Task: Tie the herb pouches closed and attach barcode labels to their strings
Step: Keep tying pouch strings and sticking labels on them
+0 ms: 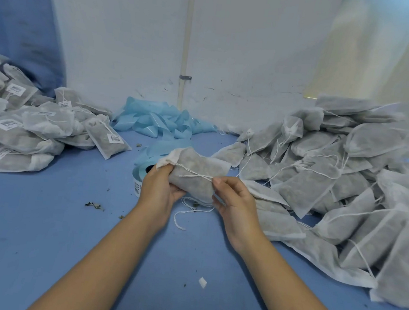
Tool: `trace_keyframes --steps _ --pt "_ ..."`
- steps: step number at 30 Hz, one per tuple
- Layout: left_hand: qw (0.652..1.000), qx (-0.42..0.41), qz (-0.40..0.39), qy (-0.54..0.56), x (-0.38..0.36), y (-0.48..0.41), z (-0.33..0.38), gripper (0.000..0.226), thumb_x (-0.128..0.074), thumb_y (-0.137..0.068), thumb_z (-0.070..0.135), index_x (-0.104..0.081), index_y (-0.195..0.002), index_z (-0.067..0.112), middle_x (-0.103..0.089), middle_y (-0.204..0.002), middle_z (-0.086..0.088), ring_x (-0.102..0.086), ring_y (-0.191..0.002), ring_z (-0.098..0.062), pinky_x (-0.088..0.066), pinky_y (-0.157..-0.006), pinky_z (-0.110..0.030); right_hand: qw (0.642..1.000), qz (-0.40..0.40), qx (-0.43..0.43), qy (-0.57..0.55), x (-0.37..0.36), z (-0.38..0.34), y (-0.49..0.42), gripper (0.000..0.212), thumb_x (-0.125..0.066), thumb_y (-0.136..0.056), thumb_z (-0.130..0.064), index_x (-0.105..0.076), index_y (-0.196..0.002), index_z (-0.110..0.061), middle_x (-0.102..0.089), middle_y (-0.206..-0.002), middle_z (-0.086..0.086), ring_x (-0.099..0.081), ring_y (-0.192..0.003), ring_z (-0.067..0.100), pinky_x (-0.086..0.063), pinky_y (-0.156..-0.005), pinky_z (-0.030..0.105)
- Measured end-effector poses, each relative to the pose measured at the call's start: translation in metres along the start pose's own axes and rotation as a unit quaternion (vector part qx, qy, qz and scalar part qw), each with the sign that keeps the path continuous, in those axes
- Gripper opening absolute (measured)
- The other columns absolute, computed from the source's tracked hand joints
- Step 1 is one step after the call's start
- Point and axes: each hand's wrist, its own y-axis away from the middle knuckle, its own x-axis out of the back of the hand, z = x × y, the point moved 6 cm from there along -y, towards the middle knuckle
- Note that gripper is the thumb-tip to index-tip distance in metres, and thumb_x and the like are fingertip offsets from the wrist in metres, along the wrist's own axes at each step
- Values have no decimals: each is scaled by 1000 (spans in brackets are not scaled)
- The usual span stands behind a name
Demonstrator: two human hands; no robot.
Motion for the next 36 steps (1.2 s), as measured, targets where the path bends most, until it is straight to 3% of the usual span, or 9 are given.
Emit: trace_keyframes --steps 4,7,11,19,24,27,30,33,36 --pt "994 54 -55 74 -5 7 -6 33 -33 -88 7 -54 -113 1 -60 -113 -20 -59 -101 -35 -50 -89 -45 999 34 -10 -6 2 4 0 9 -67 -86 -11 -60 -82 -14 -62 -92 7 -57 -85 18 -49 -87 36" --pt "988 22 -93 122 -14 13 -7 36 -37 -86 0 -44 -121 7 -56 -109 -17 -57 -97 -30 -49 -90 -43 998 61 -16 -18 4 5 1 10 -69 -85 -14 -60 -81 -17 -61 -86 1 -57 -73 10 -49 -74 26" --pt "995 -39 -15 -92 -14 18 -21 56 -71 -82 14 -34 -124 16 -60 -112 -4 -66 -99 -21 -56 -85 -40 996 77 -14 -32 4 6 2 12 -69 -85 -14 -59 -79 -19 -60 -80 -1 -54 -66 7 -45 -65 19" --pt "997 -32 57 -36 7 13 -21 30 -70 -85 16 -63 -110 2 -71 -106 -15 -68 -97 -28 -54 -89 -45 997 29 56 42 -6 6 6 9 -68 -85 -6 -61 -81 -12 -66 -77 1 -62 -66 14 -51 -62 21" --pt "995 -77 40 -48 18 8 5 7 -66 -85 7 -66 -90 12 -72 -93 -4 -66 -85 -19 -51 -79 -34 969 -6 58 239 -9 13 7 19 -52 -93 -6 -54 -74 -9 -62 -71 7 -54 -57 13 -46 -58 25" --pt "976 -127 39 -174 32 8 14 16 -62 -77 0 -57 -66 10 -60 -63 3 -57 -66 -14 -45 -64 -25 877 -30 90 471 -17 18 8 29 -49 -93 -17 -49 -67 -5 -56 -68 5 -45 -65 14 -36 -65 30" --pt "923 -204 -9 -326 37 16 18 6 -52 -64 9 -54 -64 15 -57 -66 13 -51 -66 -9 -40 -62 -18 824 -27 109 555 -21 20 5 23 -44 -97 -19 -62 -93 -6 -64 -103 6 -54 -98 19 -38 -84 30" --pt "873 -240 -23 -425 41 15 17 26 -44 -67 12 -63 -84 18 -64 -98 14 -56 -90 -6 -41 -78 -20 840 -11 77 537 -17 21 0 36 -41 -100 -20 -47 -134 -10 -32 -153 1 -31 -138 15 -24 -110 25" --pt "847 -255 -16 -467 46 11 19 33 -39 -64 18 -66 -83 15 -64 -104 14 -58 -96 -13 -46 -83 -33 842 7 69 536 -14 19 -2 40 -40 -100 -18 -42 -138 -8 -20 -159 2 -23 -143 14 -20 -106 20"
